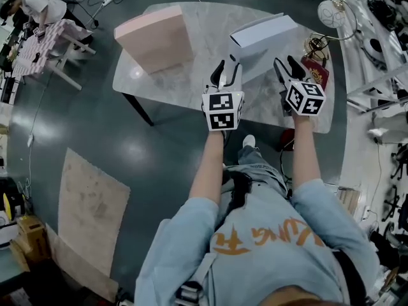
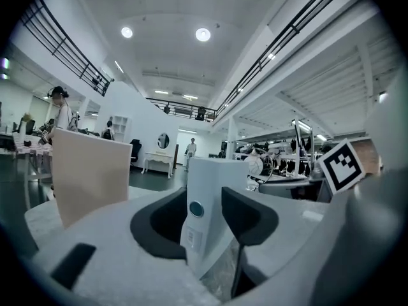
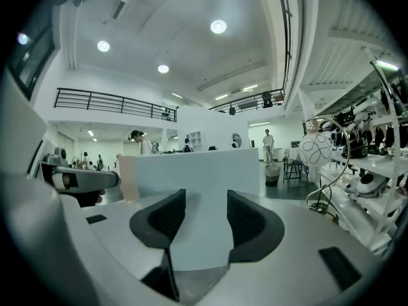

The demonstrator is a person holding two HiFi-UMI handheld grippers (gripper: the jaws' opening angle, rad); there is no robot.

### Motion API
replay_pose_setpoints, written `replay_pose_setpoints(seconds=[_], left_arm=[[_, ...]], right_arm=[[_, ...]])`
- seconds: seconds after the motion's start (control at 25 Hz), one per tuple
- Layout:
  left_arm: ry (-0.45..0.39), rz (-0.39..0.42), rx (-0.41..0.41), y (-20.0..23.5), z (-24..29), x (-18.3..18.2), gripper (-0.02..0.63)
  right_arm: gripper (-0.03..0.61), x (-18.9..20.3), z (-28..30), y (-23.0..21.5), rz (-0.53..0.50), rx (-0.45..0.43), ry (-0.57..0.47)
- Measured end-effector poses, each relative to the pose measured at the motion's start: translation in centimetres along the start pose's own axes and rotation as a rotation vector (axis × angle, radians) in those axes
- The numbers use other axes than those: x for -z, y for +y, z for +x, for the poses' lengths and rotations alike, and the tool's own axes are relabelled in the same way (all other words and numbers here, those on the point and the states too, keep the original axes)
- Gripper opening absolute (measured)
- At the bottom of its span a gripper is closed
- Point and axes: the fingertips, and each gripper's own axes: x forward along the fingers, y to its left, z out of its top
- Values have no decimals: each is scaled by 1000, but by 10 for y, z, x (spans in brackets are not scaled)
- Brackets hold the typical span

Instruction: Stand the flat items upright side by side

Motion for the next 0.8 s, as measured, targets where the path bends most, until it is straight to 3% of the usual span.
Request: replay_pose_setpoints(seconds=[0.2,0.32,0.6,0.8], left_arm=[[-57,-23,-30,15,-29,-20,149],[-89,-41,-75,30,-47,-31,94],[-153,-44,-85,32,-81,-40,20],[-152,-11,-61,22,-91,-38,12]], right_arm=[[158,-19,-29,28,92,11,-95],[131,-30,-44,43,143,5,-153],[8,-53,-75,74,157,-21,-279],[2,-53,-87,95,115,-50,-277]])
